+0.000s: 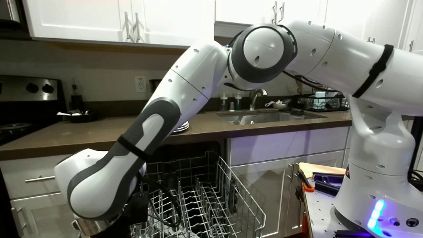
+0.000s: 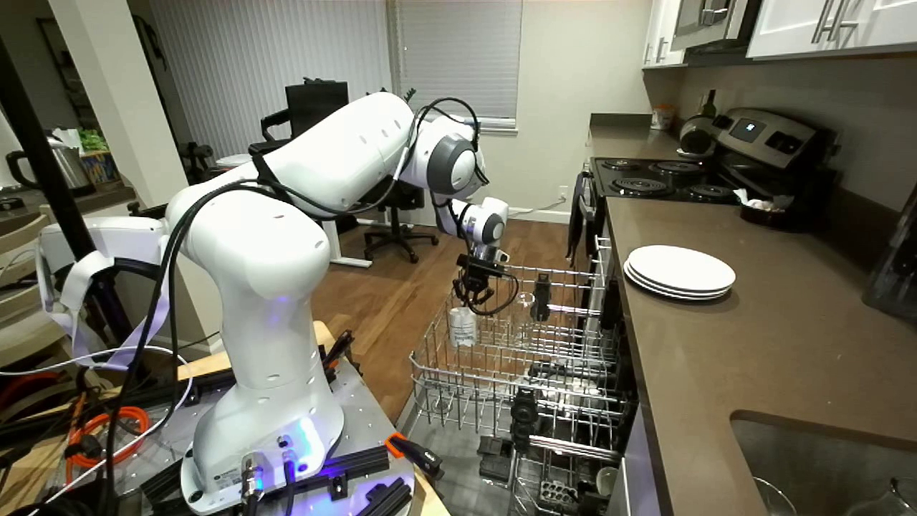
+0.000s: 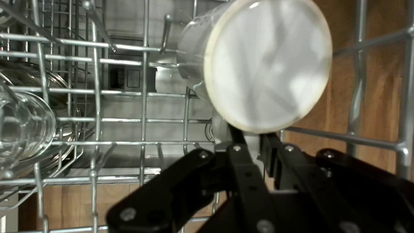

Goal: Move the white mug to the right side of the plate dryer

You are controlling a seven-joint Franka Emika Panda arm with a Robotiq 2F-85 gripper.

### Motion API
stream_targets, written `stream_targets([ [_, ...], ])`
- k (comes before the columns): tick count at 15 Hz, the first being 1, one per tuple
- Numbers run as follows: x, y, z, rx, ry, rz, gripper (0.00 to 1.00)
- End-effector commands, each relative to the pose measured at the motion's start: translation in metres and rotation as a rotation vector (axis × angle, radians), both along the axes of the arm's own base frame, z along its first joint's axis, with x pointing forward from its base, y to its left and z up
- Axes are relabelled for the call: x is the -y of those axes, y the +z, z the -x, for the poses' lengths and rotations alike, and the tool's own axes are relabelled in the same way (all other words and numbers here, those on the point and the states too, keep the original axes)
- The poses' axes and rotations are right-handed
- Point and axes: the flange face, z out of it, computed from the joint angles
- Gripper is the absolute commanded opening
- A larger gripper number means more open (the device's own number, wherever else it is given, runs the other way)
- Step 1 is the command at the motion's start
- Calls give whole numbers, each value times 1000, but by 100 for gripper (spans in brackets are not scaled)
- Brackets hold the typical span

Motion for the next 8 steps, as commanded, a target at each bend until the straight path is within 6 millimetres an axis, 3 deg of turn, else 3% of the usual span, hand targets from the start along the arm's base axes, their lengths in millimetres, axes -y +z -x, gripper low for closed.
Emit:
stream_targets([
  [1, -1, 25, -2, 0, -27, 31, 7],
  [8, 5, 66, -7, -8, -24, 87, 7],
])
